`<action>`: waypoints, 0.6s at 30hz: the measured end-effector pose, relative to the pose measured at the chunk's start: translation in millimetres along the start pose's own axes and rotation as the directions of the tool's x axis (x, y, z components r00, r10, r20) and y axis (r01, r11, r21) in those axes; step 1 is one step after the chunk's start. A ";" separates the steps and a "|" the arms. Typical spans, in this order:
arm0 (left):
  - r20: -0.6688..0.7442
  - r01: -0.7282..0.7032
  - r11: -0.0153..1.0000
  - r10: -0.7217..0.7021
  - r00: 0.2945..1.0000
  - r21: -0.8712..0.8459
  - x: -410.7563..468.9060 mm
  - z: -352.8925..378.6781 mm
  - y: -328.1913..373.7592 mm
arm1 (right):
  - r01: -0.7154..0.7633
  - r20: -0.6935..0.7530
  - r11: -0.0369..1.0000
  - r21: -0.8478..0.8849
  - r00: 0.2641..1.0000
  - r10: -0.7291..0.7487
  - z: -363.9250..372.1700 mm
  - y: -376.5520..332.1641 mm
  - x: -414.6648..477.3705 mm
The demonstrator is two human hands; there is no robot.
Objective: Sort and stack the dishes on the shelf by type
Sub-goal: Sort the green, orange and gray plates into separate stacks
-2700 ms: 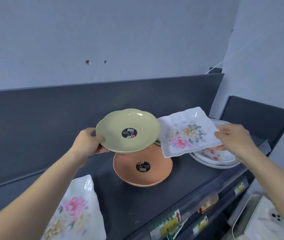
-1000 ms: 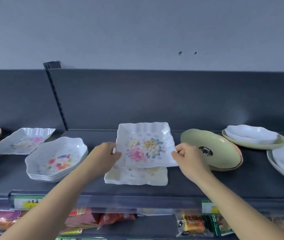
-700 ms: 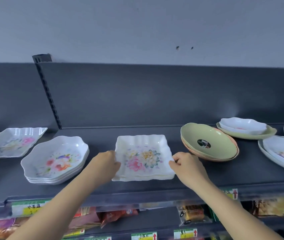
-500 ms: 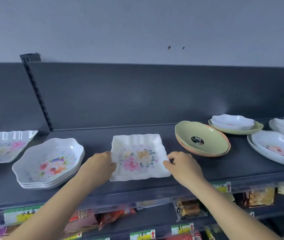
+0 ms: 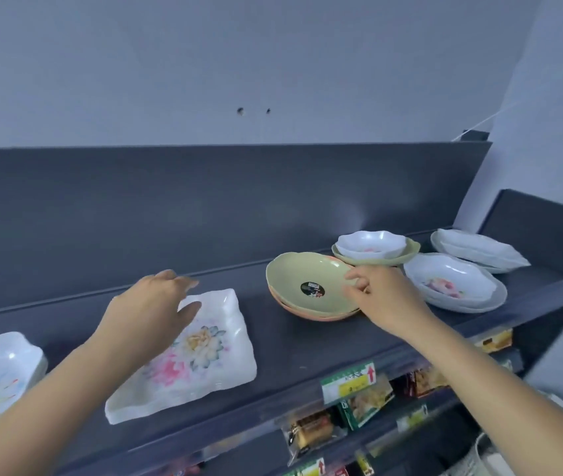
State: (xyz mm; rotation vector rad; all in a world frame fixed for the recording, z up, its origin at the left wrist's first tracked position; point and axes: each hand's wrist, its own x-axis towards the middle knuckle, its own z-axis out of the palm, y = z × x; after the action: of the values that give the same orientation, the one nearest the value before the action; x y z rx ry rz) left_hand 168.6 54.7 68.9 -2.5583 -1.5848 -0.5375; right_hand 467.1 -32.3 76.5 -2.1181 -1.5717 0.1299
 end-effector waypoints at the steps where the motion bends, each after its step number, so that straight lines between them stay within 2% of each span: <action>1: -0.021 -0.027 0.999 0.026 0.999 -0.019 9.4 2.4 11.5 | -0.006 -0.012 1.000 -0.020 1.000 0.006 -11.1 18.1 8.9; 6: -0.082 -0.087 0.993 0.080 0.993 -0.083 57.0 22.0 78.8 | -0.035 -0.075 0.997 -0.065 0.997 0.030 -53.1 107.2 60.2; 12: -0.055 -0.045 0.989 0.038 0.998 -0.139 114.4 59.0 144.9 | -0.076 -0.067 0.997 -0.031 0.995 0.074 -73.3 171.0 131.5; 15: -0.036 -0.012 0.992 0.008 0.999 -0.123 133.4 74.2 165.1 | -0.058 -0.001 0.998 -0.019 0.998 0.058 -70.4 191.5 166.0; 18: -0.009 0.003 0.993 -0.004 1.000 -0.117 145.7 84.4 176.7 | 0.093 0.127 0.992 -0.089 0.989 -0.081 -61.0 205.5 195.2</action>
State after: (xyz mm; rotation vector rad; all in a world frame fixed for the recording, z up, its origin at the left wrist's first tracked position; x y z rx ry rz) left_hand 403.9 118.8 58.8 -2.6329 -1.6004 -0.6605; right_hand 732.8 83.4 80.6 -2.1450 -1.7719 0.1615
